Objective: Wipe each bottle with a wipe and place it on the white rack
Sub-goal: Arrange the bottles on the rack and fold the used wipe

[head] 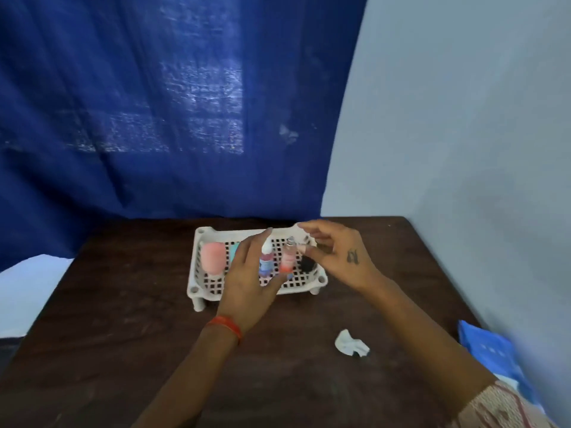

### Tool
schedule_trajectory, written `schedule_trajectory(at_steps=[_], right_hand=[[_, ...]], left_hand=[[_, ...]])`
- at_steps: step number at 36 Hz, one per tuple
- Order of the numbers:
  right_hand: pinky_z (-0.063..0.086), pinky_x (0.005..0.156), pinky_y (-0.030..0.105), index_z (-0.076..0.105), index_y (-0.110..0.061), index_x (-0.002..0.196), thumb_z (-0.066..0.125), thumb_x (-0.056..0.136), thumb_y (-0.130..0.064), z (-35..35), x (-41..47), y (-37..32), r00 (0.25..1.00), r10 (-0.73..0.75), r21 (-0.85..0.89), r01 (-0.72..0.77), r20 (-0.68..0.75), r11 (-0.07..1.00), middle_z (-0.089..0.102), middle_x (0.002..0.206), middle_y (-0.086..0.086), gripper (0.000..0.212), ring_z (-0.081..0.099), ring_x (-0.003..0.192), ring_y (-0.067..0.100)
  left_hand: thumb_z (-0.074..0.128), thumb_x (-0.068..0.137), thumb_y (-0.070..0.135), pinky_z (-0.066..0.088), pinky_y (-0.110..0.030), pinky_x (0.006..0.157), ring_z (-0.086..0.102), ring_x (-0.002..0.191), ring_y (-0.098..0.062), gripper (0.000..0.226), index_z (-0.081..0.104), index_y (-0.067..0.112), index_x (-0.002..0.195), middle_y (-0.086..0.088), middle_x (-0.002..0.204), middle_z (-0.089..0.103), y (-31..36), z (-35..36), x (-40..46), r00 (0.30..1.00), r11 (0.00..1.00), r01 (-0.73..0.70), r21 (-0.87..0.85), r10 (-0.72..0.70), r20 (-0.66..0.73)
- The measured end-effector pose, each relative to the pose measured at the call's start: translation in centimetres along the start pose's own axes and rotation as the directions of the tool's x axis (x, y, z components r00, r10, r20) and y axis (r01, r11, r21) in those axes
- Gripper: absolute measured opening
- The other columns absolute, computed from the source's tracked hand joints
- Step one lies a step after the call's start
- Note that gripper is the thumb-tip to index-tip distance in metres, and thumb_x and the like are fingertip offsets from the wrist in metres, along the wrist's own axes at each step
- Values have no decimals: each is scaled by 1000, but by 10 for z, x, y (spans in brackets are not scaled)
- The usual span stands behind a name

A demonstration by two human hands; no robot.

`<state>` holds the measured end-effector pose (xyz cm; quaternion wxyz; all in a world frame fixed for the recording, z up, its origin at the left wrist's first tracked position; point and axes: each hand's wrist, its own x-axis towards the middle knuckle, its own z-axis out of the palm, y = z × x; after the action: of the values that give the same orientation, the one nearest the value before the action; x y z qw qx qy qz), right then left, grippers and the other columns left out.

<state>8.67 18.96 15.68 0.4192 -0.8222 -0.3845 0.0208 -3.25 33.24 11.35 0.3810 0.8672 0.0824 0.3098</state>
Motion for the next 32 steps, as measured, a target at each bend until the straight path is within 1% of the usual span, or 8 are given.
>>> schedule_trajectory(at_steps=[4,8,13,15,18,24,29,32], right_hand=[[45,82,7,63,-32,106,74,79,-13,-17,-52,27,981,168,122,-156,-97,980,63,101,-21,35,60,95,-9],[46,78,6,66,-29,102,77,77,-15,-15,-102,65,925,342,142,-321,-163,936,66,97,-14,31,61,89,-10],[52,88,28,69,-19,107,77,73,-13,5,-151,111,868,493,89,-488,-52,868,66,104,-4,35,64,93,5],[46,86,16,69,-18,108,73,72,-24,11,-159,115,870,493,13,-493,2,870,68,104,-7,36,61,93,4],[42,77,11,71,-21,100,66,69,-37,18,-161,114,877,479,-45,-478,41,877,69,96,-11,35,61,85,2],[46,78,18,72,-17,93,64,77,-16,26,-160,129,837,542,-137,-530,72,837,70,93,-3,18,63,85,12],[37,61,4,73,-17,85,66,78,-11,6,-159,124,813,580,-33,-580,52,814,69,78,-9,12,57,68,-1],[39,59,7,68,-30,74,71,77,-20,-8,-165,123,788,615,109,-612,5,783,64,64,-17,11,59,65,-4]], left_hand=[[79,74,22,29,-11,105,38,124,-2,69,47,13,135,1,135,47,10,43,-18,996,999,12,-34,-9,90],[77,77,20,46,-28,98,51,114,-11,65,47,19,135,12,124,42,16,86,-46,964,990,119,-77,-96,247],[63,77,-1,47,-36,96,57,110,-24,59,50,16,132,-5,128,50,17,127,-71,857,966,260,-9,-226,463],[60,77,-3,44,-34,99,57,110,-24,57,52,13,131,-8,130,52,18,137,-77,801,949,310,48,-288,525],[61,79,0,46,-30,96,60,106,-20,51,55,14,127,-6,124,60,18,149,-81,754,927,365,82,-346,559],[68,81,9,43,-17,81,63,90,-15,41,60,15,120,-3,100,68,20,160,-78,686,872,467,151,-464,560],[69,82,16,44,-21,73,60,74,-12,14,64,27,77,7,72,63,27,161,-73,653,829,546,116,-509,561],[69,83,12,54,-32,70,62,71,-13,9,68,17,76,3,69,66,33,163,-70,609,711,700,-61,-550,572]])
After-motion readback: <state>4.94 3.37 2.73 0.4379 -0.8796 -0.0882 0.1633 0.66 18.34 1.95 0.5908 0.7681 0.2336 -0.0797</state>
